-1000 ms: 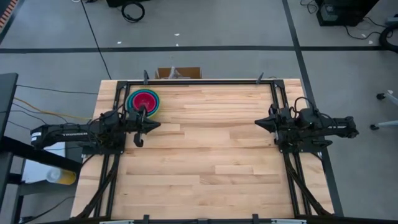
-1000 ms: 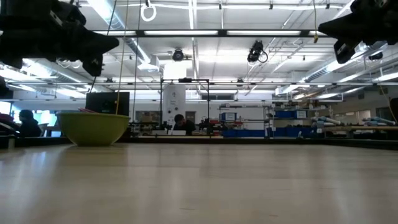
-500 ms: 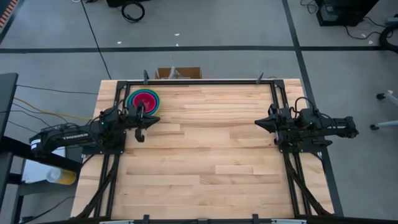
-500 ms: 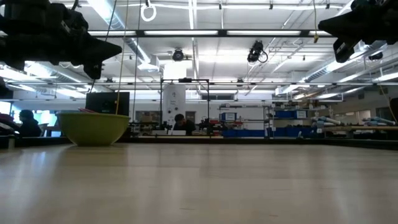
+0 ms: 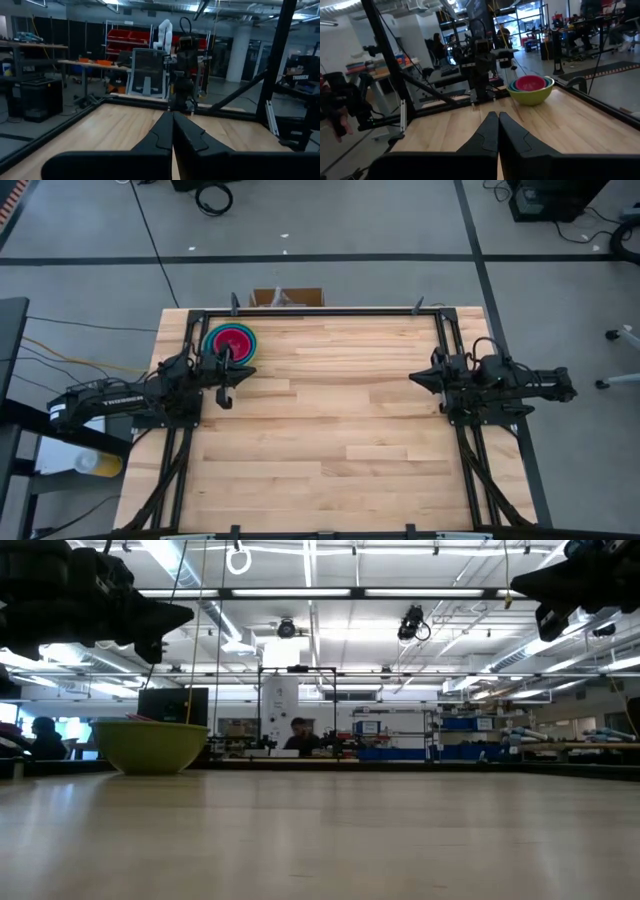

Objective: Nest bowls inside each other
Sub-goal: Return to Home Position

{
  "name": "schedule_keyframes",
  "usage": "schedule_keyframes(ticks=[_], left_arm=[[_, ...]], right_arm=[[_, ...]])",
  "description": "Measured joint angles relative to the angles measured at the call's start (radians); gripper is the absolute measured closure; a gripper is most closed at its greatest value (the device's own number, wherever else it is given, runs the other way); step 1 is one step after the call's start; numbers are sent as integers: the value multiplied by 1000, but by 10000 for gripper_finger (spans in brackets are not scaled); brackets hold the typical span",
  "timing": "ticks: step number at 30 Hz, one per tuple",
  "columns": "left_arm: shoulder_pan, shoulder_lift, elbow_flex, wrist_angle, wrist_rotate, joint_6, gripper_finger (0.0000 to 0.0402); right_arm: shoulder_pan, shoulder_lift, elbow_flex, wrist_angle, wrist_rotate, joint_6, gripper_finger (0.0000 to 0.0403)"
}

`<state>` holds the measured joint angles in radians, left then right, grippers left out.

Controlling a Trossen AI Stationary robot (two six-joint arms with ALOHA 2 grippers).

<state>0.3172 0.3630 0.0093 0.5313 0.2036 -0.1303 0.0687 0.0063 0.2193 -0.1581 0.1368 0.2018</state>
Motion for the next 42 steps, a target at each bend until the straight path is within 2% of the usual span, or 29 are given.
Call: schedule_keyframes(ticks=[11,19,29,37,42], left_arm=[[1,1,0,-4,0,41,393],[1,1,0,-12,0,40,393],[0,1,0,-62,0,40,393],[-22,3,-1,-122,8,27,393],[-52,34,-1,-121,-65,22,393]], right_arm=[[0,0,-142,188,-34,61,396],[0,-1,-212,222,-34,82,397],[0,-4,-212,236,-45,27,393],[0,-4,-213,207,-107,-10,393],[-2,-4,-213,206,-110,-25,394]])
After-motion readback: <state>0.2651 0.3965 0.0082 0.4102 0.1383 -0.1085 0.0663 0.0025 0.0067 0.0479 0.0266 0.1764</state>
